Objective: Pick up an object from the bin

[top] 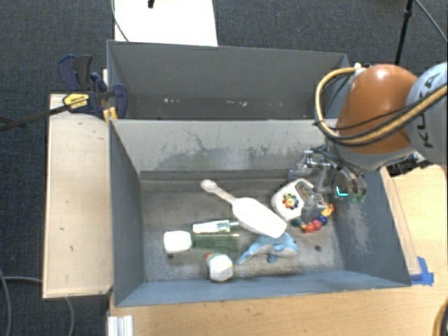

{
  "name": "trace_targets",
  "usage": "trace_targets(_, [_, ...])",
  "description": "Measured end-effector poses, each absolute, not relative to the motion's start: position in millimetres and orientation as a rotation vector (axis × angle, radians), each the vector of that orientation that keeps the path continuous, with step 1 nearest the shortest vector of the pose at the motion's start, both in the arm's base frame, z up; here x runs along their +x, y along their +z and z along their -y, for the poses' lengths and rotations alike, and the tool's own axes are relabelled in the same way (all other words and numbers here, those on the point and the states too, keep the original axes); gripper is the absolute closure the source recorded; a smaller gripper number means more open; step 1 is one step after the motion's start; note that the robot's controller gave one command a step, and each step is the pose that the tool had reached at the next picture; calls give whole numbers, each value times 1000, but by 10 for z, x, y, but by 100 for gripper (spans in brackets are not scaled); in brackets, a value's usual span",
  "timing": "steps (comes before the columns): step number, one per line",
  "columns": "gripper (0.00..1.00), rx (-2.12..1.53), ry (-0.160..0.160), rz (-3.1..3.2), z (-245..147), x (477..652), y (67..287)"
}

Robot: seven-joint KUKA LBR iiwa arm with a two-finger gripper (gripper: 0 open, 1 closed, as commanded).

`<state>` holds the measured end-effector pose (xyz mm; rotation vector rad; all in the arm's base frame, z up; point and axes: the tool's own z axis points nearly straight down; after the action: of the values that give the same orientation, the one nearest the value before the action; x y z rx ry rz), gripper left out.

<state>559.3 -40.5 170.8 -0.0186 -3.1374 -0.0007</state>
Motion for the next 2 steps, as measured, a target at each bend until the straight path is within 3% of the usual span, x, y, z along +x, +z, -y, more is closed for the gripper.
trace_targets(1, [0, -16, 0, 3145, 404, 5612, 1746])
trace_targets(2, [0, 153, 1, 3144, -114, 5310, 996])
